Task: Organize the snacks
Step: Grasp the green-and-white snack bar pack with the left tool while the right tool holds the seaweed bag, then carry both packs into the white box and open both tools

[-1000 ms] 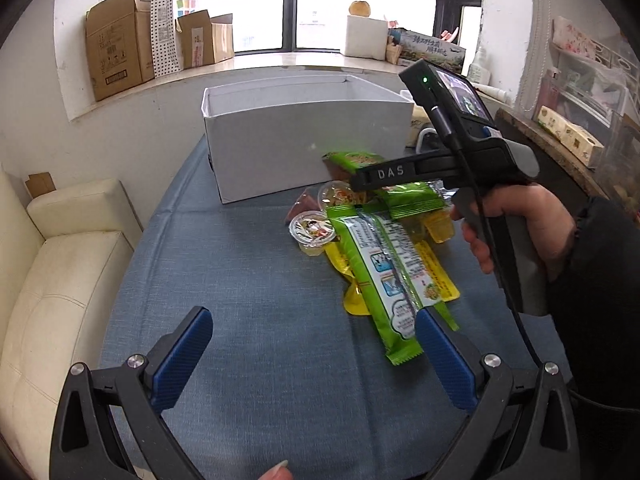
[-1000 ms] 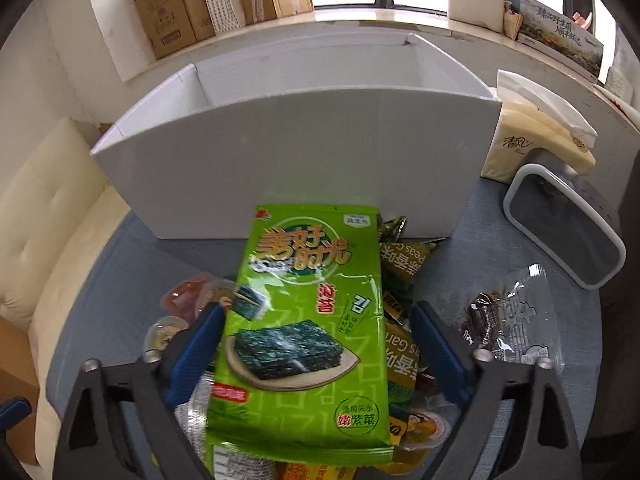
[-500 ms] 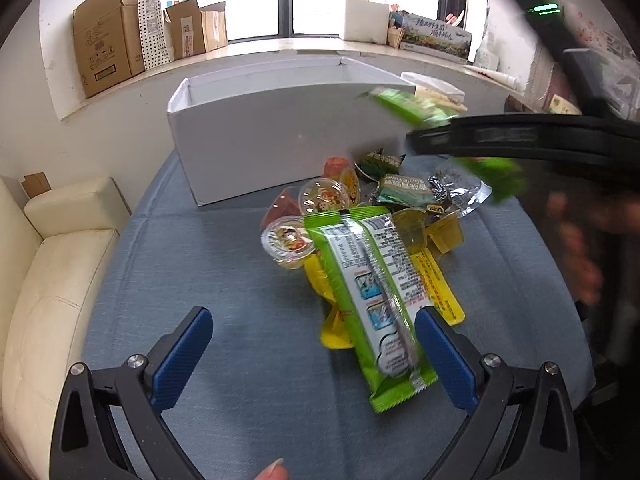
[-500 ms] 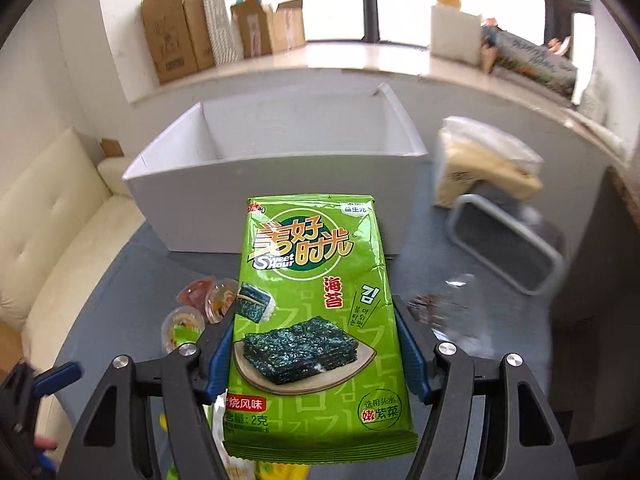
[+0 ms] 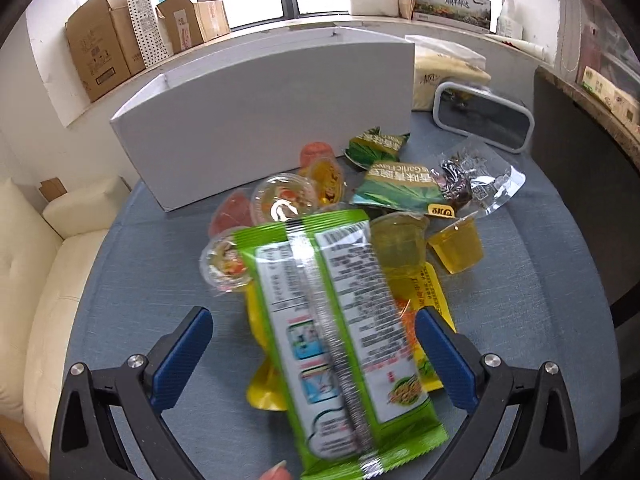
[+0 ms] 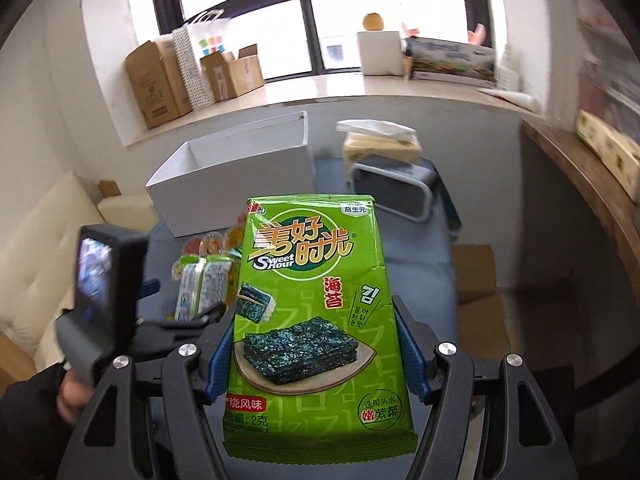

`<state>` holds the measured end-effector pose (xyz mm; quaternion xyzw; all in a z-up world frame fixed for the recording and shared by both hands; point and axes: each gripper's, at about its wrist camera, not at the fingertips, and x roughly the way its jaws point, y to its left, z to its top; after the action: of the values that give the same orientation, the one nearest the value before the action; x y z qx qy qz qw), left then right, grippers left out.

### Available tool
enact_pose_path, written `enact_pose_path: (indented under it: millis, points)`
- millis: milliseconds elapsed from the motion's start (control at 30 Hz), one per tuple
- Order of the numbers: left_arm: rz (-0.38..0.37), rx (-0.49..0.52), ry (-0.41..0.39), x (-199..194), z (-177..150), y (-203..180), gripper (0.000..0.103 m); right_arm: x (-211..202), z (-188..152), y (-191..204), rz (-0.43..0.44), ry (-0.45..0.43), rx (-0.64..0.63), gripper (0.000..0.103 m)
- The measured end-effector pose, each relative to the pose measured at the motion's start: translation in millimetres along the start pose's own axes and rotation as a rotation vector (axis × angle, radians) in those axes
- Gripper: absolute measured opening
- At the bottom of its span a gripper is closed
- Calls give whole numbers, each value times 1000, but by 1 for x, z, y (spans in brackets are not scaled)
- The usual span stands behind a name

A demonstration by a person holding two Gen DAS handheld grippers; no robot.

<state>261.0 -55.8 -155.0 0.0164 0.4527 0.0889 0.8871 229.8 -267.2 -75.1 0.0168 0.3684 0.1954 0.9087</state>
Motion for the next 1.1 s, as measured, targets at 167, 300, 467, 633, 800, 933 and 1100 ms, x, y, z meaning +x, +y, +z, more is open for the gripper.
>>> enact_pose_path:
  millis: [167, 300, 467, 633, 800, 933, 1100]
  points:
    - [41, -1, 25, 15, -3, -11, 103, -17, -25, -10, 15, 6, 38, 72]
    - [38, -10, 11, 21, 0, -16, 93, -17, -31, -9, 24, 13, 35, 72]
    - [42, -35, 12, 16, 6, -8, 76, -16, -30, -4, 39, 9, 27, 72]
    - [26, -29, -45, -8, 9, -2, 74, -12, -27, 5, 48, 3, 3, 72]
    - [-19, -42, -116, -49, 15, 18, 74, 3, -16, 19, 62, 6, -22, 72]
    - [-37, -48, -172, -77, 29, 42, 74, 19, 6, 34, 83, -10, -45, 72]
    - [-37, -91, -225, -91, 68, 83, 74, 55, 56, 59, 131, -44, -73, 72]
